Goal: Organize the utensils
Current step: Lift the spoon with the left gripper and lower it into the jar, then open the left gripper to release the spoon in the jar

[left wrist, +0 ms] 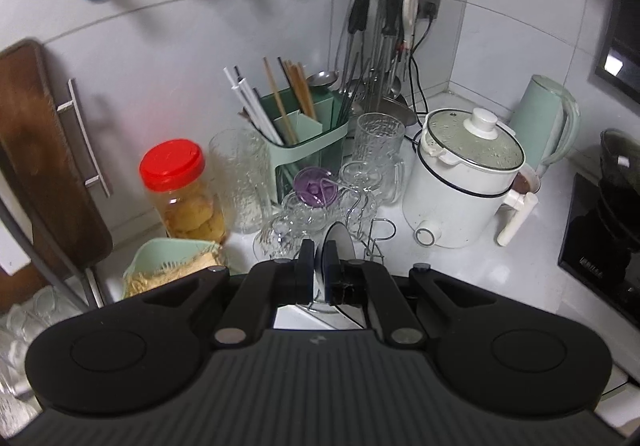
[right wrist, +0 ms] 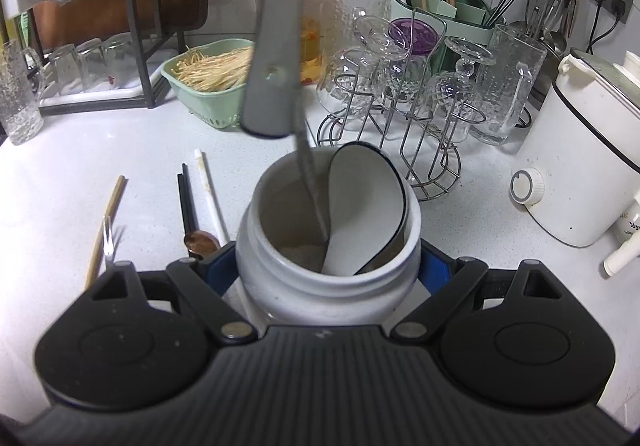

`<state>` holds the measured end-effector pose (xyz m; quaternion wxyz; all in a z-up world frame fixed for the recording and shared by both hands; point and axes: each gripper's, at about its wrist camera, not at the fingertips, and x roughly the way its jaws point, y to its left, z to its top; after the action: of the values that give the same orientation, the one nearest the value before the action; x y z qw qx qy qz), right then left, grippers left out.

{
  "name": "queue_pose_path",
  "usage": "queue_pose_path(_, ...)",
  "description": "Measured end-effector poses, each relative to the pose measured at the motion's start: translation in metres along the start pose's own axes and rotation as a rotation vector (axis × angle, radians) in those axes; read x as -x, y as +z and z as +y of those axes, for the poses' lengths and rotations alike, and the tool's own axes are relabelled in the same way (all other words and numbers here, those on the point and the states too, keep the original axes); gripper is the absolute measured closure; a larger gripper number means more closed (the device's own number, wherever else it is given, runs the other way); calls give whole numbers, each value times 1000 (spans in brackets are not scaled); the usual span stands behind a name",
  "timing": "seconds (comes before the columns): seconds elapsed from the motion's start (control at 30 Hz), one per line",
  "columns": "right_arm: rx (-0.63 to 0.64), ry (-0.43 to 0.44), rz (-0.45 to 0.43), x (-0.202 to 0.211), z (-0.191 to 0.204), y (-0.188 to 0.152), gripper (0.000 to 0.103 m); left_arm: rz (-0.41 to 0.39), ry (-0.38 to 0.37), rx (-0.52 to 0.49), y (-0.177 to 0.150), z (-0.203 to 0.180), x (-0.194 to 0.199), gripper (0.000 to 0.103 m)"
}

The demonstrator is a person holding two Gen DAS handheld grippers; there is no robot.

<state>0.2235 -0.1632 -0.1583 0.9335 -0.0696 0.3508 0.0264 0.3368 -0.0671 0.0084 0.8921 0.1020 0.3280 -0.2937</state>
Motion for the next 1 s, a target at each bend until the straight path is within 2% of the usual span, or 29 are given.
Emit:
queue_pose_path(0.3,-4,-1,-11,1,0,-2,11,-3,19,-57,-20,-15,-26,98)
queue_pose_path(0.37,-4,-2,-10,0,0,-1,11,14,0,-39,-24,-15,-32,98)
queue_pose_path(0.47,-9,-4,-13,0,0,-2,11,35,-1,-65,-30,-21,-36,98)
queue_pose_path(0.6,-10,-5,-19,1,0,-2,11,86,-33,-64,-36,-23,-33,98)
queue_pose_path(0.7,-4,-4,-23,1,0,-3,11,142,-85,-29,-40,-19,-29,97)
queue_pose_path(0.83,16,17,-22,0,-2,-1,11,215,-148,-48,-43,-20,-30,95)
queue_pose_path(1.0,39,35,-22,-2,-3,0,11,276,-185,-75,-46,-23,-36,93)
